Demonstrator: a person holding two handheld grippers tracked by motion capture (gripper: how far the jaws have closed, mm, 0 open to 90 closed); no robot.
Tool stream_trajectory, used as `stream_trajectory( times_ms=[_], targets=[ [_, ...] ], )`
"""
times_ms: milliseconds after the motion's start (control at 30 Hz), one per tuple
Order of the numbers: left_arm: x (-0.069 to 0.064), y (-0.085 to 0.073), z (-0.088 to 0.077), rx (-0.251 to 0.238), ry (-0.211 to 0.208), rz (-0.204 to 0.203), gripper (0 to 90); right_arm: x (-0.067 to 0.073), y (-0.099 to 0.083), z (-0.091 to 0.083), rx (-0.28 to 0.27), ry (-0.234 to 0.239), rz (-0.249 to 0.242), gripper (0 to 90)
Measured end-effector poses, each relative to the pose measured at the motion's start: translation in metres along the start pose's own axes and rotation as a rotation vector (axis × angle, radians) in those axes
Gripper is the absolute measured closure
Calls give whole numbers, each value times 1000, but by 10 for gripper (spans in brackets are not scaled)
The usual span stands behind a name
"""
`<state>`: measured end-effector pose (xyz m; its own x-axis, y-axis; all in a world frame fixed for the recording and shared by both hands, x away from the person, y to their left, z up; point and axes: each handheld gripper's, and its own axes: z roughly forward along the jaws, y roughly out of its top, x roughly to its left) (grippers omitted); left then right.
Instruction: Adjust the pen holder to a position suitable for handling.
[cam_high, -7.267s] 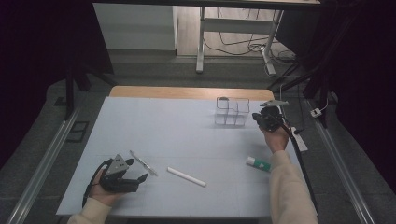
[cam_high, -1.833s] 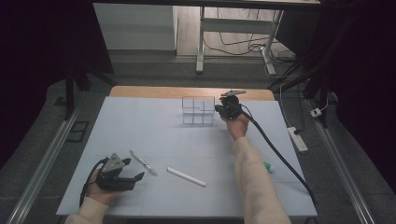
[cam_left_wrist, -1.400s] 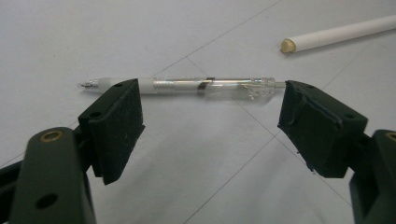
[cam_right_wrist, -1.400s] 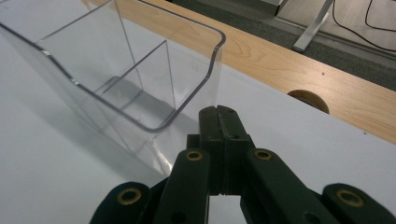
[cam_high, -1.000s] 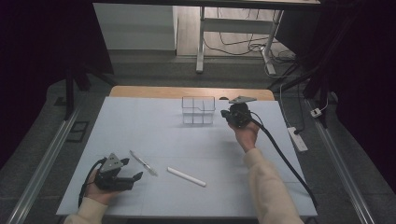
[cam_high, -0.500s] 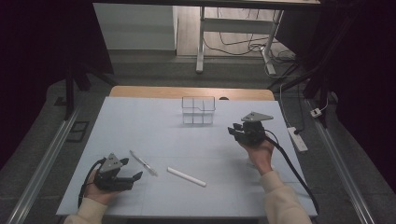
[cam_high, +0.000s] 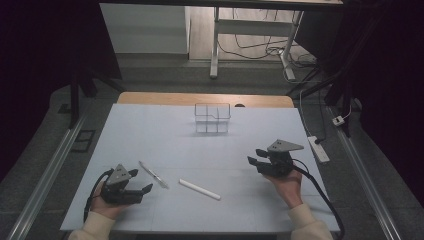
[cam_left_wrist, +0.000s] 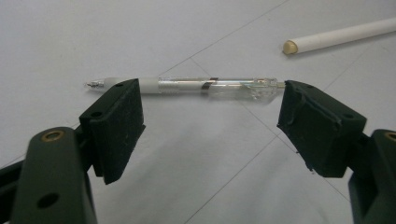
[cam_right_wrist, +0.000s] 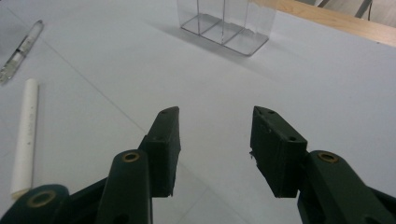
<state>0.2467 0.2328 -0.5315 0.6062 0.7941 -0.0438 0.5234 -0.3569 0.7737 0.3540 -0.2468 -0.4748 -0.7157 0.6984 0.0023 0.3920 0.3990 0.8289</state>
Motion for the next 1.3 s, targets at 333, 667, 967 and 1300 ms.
stream_trajectory(
  times_ms=[333,667,967,1300],
  targets=[
    [2,0,-1,-10,-5,-3,228,7,-14,-21,-68,73,-22,487],
    [1,3,-1,-16,-6,14,229,4,-30,-32,-83,86,-38,459],
    [3,14,-6,-25,-30,70,251,2,-39,-35,-74,68,-58,447],
    [4,32,-17,18,-68,191,257,-1,-49,-35,-66,64,-42,447]
  ],
)
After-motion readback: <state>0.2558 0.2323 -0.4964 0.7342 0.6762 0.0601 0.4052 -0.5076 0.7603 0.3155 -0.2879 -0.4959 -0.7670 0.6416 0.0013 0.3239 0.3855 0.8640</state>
